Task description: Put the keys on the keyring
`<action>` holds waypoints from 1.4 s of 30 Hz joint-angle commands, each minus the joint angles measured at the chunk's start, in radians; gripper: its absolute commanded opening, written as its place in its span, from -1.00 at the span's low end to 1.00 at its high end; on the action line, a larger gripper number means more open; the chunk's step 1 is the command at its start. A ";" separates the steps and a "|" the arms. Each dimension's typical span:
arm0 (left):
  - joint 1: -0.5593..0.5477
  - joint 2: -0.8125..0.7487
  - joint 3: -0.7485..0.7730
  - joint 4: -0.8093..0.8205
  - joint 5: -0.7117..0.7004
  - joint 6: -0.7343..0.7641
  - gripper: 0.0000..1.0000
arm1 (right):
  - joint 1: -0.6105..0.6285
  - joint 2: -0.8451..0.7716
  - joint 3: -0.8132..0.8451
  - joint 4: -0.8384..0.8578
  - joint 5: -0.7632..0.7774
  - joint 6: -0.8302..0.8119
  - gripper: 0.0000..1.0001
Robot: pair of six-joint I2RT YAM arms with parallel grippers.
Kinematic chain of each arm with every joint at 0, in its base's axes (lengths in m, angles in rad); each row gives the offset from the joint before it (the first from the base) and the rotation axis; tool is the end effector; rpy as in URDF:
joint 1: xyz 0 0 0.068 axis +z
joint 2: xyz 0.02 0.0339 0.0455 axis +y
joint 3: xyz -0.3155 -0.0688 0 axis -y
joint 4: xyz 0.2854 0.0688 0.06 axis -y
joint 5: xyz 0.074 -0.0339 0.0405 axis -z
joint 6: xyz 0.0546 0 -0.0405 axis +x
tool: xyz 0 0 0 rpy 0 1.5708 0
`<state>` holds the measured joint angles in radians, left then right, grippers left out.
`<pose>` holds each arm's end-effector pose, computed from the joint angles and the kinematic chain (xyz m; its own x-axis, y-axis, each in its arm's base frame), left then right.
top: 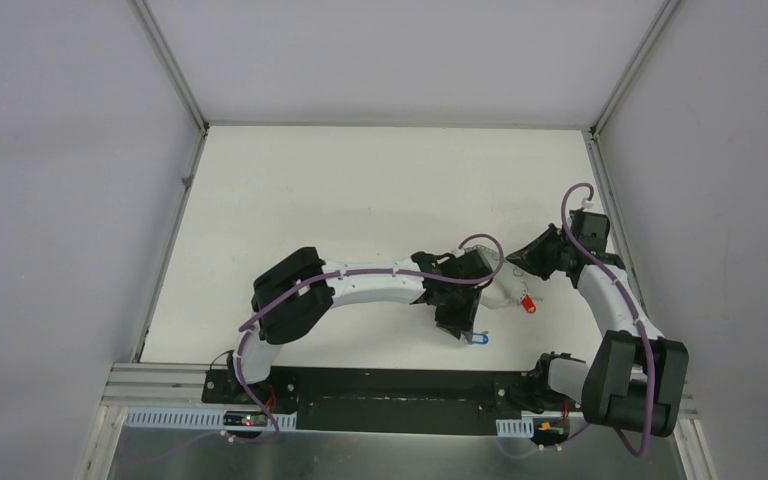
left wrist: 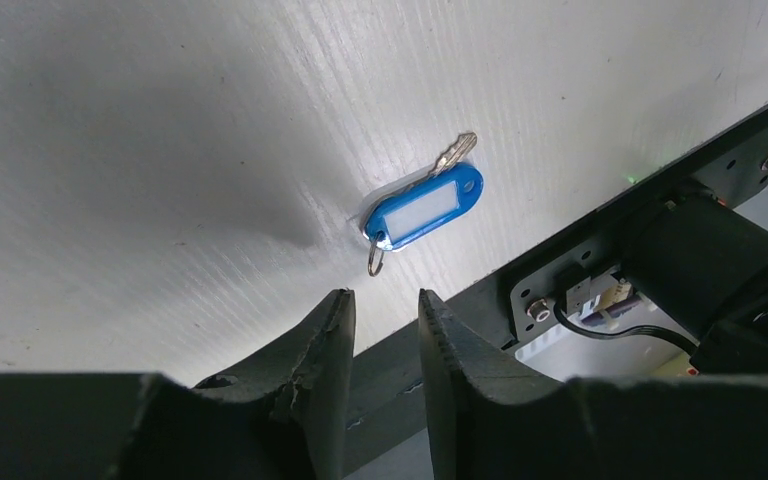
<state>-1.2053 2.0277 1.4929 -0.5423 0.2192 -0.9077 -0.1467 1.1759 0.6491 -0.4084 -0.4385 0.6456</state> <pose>0.1661 -0.4671 0.1907 -0.9412 0.3072 -0.1408 0.3358 0.8036 -0.4913 0.2495 -0.0134 0.2138 -0.7063 0.6550 -0.2686 0.3855 0.6741 0.6301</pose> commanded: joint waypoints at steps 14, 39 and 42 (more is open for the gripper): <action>-0.007 0.040 -0.014 0.084 0.035 -0.048 -0.53 | 0.002 -0.002 0.011 0.025 -0.032 -0.005 -1.00; 0.183 -0.352 -0.226 -0.033 -0.060 0.092 -1.00 | 0.127 0.011 0.171 -0.050 -0.029 -0.119 -1.00; 0.289 -0.494 -0.282 -0.114 -0.092 0.146 -1.00 | 0.218 0.017 0.230 -0.086 0.012 -0.209 -1.00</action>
<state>-1.0298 1.7172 1.2663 -0.5533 0.1993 -0.8509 -0.0204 1.1927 0.7776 -0.4690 -0.4599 0.5537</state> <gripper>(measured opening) 0.009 0.006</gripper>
